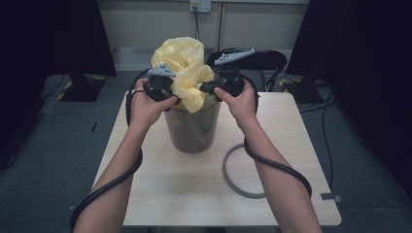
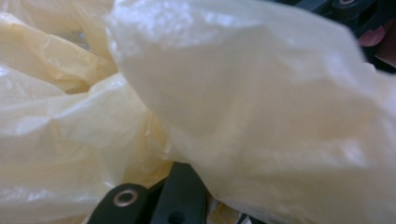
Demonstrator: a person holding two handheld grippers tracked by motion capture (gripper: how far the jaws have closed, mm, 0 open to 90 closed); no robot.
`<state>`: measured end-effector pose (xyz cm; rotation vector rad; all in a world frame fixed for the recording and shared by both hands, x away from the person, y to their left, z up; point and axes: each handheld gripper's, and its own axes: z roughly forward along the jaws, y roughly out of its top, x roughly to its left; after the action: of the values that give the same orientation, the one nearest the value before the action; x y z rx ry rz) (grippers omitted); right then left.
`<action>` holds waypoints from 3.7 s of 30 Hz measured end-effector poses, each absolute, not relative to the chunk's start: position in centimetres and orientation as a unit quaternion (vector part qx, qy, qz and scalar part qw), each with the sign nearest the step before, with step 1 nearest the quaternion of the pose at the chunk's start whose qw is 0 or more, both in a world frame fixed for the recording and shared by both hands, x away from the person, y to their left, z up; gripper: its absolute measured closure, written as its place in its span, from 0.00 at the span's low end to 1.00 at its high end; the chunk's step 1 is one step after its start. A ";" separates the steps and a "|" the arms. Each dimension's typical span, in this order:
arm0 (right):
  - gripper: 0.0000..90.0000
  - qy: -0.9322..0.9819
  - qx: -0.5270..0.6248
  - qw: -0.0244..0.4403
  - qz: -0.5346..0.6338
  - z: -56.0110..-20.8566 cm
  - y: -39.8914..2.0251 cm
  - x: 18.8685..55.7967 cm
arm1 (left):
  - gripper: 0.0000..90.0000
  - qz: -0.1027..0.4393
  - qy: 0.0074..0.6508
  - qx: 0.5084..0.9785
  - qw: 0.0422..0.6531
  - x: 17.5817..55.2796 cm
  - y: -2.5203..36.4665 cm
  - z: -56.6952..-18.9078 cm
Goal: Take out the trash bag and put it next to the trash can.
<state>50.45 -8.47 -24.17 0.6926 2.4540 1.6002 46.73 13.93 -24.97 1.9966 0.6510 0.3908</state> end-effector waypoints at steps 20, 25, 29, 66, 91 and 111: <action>1.00 0.800 0.209 0.027 0.563 -23.5 -7.3 50.0 | 0.79 0.172 0.230 0.829 0.480 48.0 11.9 -26.4; 0.89 0.783 0.217 0.036 0.582 -24.0 -8.1 50.1 | 0.92 0.165 0.256 0.827 0.473 47.7 12.3 -26.1; 0.68 0.777 0.242 0.052 0.579 -24.4 -9.7 50.2 | 0.94 0.166 0.271 0.819 0.478 47.5 13.3 -26.2; 0.96 0.825 0.266 0.083 0.491 -27.0 -9.0 51.3 | 0.94 0.154 0.302 0.788 0.514 46.6 16.8 -25.6; 1.00 0.794 0.244 -0.002 0.557 -25.0 -8.1 50.6 | 0.63 0.175 0.260 0.820 0.479 47.8 14.0 -26.7; 0.19 0.805 0.268 0.112 0.518 -25.9 -10.7 49.6 | 0.96 0.199 0.294 0.794 0.494 46.2 16.4 -25.3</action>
<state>49.65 -10.75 -25.94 0.7855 2.3628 1.5196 46.21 16.44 -25.29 1.9242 0.7121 0.4837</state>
